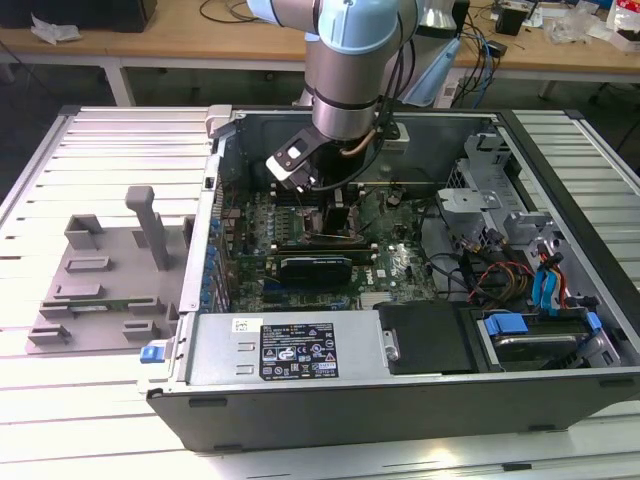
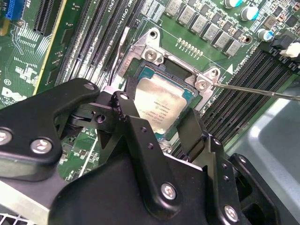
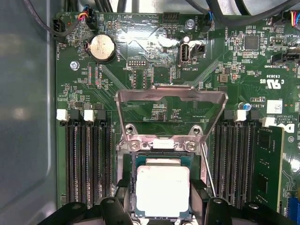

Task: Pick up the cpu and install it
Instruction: 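Place the cpu into insertion slot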

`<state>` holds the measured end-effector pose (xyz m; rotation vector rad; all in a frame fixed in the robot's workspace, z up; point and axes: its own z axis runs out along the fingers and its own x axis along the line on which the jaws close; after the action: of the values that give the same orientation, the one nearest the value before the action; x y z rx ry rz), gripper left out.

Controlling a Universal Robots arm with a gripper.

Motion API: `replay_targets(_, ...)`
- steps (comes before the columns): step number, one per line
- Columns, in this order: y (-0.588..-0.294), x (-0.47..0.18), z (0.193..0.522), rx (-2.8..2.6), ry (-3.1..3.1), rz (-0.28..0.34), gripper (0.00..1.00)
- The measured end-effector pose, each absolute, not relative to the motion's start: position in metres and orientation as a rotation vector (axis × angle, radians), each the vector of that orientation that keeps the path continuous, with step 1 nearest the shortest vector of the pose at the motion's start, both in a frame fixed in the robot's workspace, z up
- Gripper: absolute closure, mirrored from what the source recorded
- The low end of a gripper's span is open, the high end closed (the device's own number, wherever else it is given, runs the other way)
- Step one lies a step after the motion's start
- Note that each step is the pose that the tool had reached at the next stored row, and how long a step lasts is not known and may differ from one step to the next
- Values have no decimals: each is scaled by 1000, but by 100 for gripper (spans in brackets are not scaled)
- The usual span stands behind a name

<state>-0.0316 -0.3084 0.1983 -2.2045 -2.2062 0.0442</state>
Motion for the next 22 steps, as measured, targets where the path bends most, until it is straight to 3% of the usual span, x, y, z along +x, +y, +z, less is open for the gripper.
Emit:
replay_targets(12,-309,-32,206,-2205,-2206,44,40)
replay_targets(14,-309,-33,207,-2205,-2207,43,65)
replay_targets(17,-312,-33,207,-2204,-2208,44,89)
replay_targets(22,-317,-33,204,-2178,-2226,35,89)
